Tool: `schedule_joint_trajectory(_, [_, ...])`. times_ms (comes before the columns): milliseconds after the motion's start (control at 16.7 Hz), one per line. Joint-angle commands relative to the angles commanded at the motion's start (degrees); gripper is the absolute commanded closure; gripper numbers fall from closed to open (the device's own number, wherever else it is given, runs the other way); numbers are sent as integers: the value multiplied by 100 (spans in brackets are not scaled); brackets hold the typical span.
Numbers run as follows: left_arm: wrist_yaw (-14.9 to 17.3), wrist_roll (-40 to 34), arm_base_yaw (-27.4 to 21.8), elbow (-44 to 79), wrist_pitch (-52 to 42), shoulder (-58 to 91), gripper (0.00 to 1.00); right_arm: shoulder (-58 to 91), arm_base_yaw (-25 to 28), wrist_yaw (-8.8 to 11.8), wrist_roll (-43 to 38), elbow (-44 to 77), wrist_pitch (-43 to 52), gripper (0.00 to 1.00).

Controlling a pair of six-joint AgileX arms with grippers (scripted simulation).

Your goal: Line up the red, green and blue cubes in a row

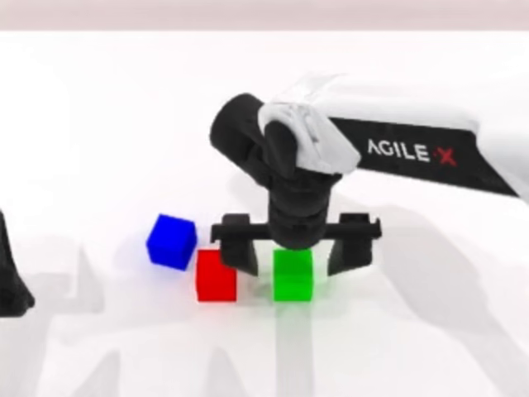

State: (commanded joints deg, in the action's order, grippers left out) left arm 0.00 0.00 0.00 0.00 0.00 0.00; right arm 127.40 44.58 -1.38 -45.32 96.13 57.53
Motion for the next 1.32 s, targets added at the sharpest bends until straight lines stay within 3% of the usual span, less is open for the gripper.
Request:
schedule_joint_trajectory(420, [0,0,0,0,0,0,0,-10,-8,1,0,19,16,0])
schedule_joint_trajectory(960, [0,0,0,0,0,0,0,-339,58,3,-7,1042,1377,0])
schedule_joint_trajectory(1320, [3,-5,-16,45,-33,45,0,-377,5,-6,15,1007,1355,0])
